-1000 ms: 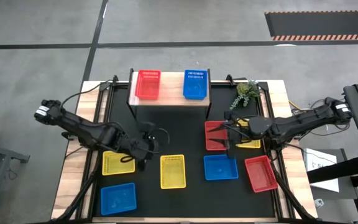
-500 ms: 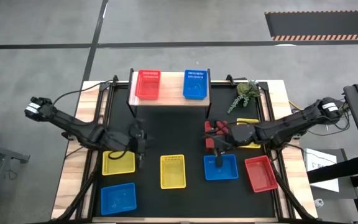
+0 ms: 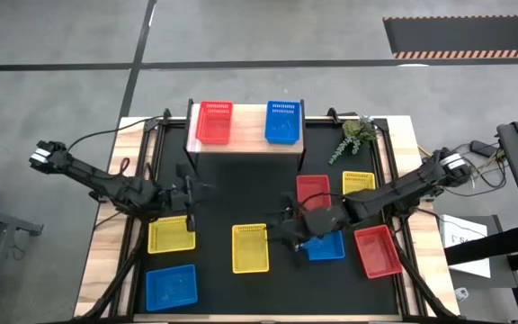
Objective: Stack baskets on shelf by color
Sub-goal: Put the center yellow bin on the shelf
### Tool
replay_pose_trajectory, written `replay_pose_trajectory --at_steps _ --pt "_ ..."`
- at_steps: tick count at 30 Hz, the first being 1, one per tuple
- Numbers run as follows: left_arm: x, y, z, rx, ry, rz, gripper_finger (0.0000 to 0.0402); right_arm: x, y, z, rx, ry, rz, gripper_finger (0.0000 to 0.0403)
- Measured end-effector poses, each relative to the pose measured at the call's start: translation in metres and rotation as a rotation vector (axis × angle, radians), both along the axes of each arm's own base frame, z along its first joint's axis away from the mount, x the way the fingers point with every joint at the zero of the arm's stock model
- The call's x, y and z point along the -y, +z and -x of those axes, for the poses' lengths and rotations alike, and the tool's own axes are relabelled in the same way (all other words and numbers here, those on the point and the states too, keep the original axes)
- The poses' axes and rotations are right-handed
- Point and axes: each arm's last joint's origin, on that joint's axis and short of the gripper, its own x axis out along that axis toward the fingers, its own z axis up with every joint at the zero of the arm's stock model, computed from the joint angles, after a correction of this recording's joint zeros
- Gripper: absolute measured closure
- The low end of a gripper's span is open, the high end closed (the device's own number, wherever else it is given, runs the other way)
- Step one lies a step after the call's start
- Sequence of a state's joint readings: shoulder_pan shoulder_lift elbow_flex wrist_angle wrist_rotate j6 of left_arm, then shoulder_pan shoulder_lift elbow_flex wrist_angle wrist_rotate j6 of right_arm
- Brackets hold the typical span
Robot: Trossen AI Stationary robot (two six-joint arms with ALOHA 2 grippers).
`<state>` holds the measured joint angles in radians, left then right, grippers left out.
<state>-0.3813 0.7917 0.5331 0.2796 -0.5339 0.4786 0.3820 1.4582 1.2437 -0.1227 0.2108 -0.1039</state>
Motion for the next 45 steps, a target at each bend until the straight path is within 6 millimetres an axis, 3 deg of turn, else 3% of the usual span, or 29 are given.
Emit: replay_pose_trajectory --at_steps 16,22,30,40,45 --pt "-0.006 0.000 0.017 0.077 -0.012 0.178 0.0304 -0.058 -0.013 -0.054 -0.365 -0.097 -0.121 0.0276" --pt "-0.005 0.000 0.014 0.094 -0.019 0.234 0.0304 -0.066 -0.022 -0.068 -0.556 -0.195 -0.167 0.0247" --pt "-0.002 0.000 0.014 0.105 -0.048 0.240 0.0304 -0.091 -0.041 -0.094 -0.618 -0.183 -0.156 0.0214" --pt "0.005 -0.004 0.013 0.075 -0.092 0.234 0.0304 -0.098 -0.089 -0.112 -0.722 -0.232 -0.111 0.0216" --pt "0.008 -0.006 0.011 0.062 -0.105 0.227 0.0304 -0.092 -0.089 -0.115 -0.729 -0.234 -0.122 0.0221"
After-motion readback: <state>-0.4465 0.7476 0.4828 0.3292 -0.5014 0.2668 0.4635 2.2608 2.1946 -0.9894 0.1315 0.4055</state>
